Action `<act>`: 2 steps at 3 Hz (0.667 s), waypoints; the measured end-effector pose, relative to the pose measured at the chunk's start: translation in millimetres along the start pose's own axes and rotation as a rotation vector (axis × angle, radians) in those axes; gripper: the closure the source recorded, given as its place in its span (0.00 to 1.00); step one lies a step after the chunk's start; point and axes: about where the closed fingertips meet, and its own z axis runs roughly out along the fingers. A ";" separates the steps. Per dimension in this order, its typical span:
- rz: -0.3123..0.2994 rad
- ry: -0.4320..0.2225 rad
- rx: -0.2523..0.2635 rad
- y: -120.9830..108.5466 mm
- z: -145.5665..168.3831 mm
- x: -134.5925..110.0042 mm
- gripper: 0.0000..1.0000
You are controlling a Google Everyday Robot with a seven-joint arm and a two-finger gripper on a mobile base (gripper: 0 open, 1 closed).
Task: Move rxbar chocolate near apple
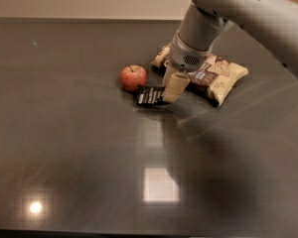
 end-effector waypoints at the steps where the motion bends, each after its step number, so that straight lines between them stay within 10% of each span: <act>1: -0.001 0.000 -0.001 0.3 1.1 -0.7 0.35; 2: -0.003 0.000 -0.002 0.3 2.6 -1.3 0.11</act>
Offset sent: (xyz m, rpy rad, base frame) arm -0.0001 0.0009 -0.0008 0.0000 0.0004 0.0015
